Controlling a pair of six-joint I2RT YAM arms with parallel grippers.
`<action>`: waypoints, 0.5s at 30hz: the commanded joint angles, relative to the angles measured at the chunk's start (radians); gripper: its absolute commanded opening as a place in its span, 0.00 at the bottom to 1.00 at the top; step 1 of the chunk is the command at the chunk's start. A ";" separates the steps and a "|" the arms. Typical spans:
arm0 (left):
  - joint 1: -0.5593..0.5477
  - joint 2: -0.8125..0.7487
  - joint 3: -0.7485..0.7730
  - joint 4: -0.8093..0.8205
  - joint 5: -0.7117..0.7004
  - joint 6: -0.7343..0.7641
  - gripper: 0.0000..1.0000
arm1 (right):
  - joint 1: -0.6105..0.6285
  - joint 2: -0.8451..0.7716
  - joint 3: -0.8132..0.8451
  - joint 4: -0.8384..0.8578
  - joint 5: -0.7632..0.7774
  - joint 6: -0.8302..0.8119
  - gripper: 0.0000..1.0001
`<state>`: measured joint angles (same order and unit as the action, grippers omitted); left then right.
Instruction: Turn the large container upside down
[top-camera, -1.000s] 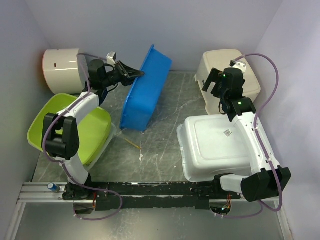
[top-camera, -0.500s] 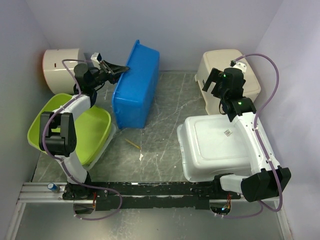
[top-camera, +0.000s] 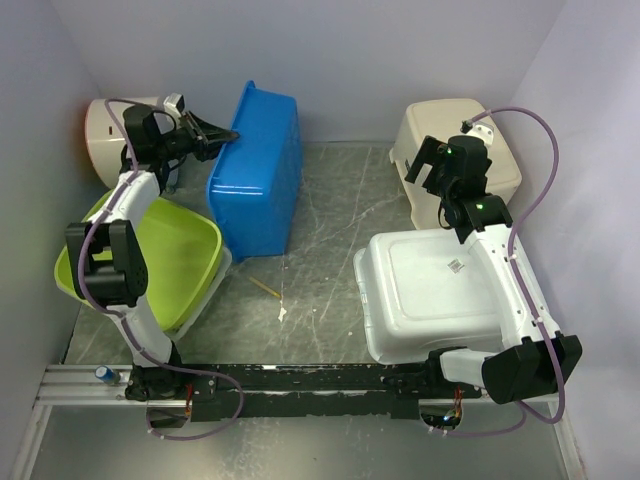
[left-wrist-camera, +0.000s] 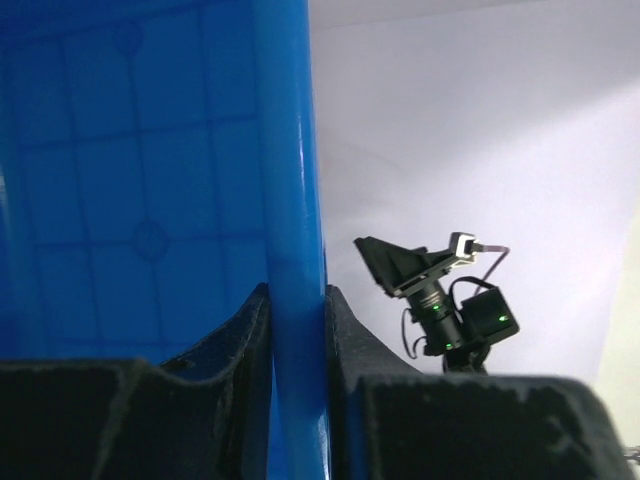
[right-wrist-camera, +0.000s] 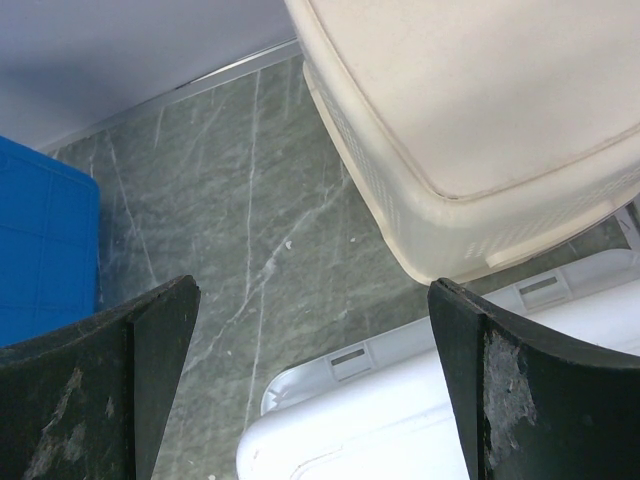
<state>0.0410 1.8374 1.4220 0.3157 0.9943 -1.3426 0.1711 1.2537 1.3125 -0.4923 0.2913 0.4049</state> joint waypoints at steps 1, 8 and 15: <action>0.047 0.080 0.042 -0.415 0.002 0.436 0.07 | -0.006 -0.003 0.011 -0.003 0.000 0.005 1.00; 0.063 0.161 0.308 -0.915 -0.145 0.844 0.11 | -0.006 -0.008 0.017 0.005 -0.041 0.026 1.00; 0.063 0.134 0.270 -0.917 -0.213 0.883 0.35 | -0.006 -0.011 0.002 -0.002 -0.050 0.038 1.00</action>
<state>0.1158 1.9068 1.7741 -0.4149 0.9325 -0.6758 0.1711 1.2537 1.3125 -0.4923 0.2504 0.4309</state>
